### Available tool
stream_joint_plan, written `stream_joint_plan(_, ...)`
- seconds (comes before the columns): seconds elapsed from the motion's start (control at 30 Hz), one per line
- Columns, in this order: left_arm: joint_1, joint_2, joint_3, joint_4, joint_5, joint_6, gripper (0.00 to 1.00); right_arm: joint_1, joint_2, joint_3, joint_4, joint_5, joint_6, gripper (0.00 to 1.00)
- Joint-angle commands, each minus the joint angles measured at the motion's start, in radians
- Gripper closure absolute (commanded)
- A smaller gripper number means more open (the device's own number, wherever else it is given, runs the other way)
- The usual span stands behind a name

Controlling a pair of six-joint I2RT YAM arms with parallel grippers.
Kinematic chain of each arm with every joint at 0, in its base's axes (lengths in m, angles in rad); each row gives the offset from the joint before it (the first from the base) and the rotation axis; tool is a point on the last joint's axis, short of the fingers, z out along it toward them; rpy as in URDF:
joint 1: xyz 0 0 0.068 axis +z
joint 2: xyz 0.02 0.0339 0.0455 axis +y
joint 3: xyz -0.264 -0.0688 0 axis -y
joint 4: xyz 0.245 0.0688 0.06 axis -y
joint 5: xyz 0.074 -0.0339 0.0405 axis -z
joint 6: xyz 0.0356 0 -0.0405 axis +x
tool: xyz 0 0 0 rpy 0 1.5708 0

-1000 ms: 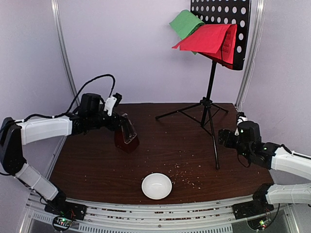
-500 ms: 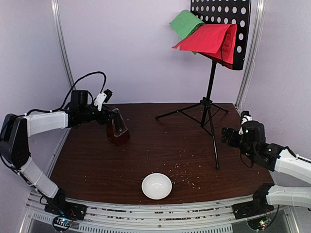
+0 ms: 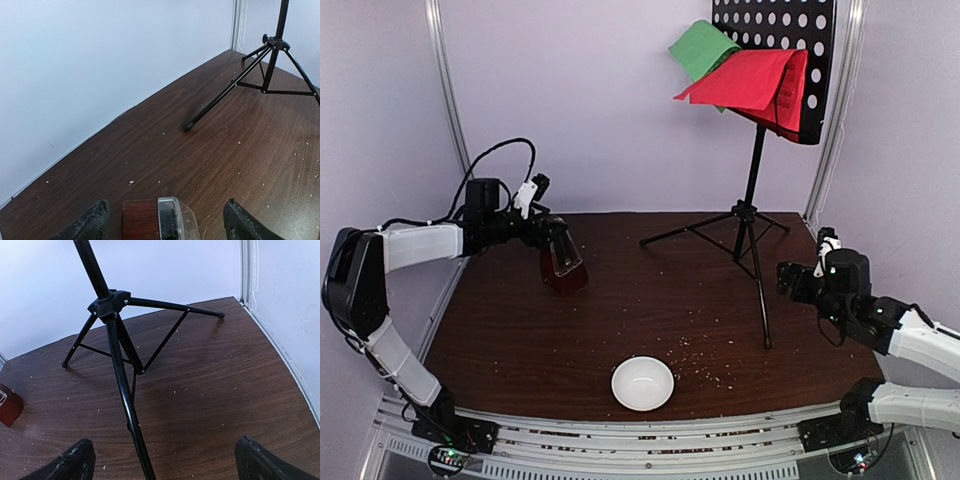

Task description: Pack up the instrument practice props

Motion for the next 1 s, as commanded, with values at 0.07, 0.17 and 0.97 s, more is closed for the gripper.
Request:
stream_joint_plan(0.07,0.004,-0.161,0.047,0.07,-0.043,-0.234,0.14,-0.006,-0.036,0.008,0.043,-0.084,-0.029,0.0)
stream_joint_plan(0.17,0.006,-0.24,0.053,0.077,-0.121,-0.412,0.02,-0.016,-0.021,0.031,0.089,-0.129,-0.027,0.03)
stream_joint_plan(0.97,0.007,-0.579,-0.091,-0.245,-0.514,-0.162,0.02,-0.316,0.626,0.601,0.538,-0.709,-0.1,0.22)
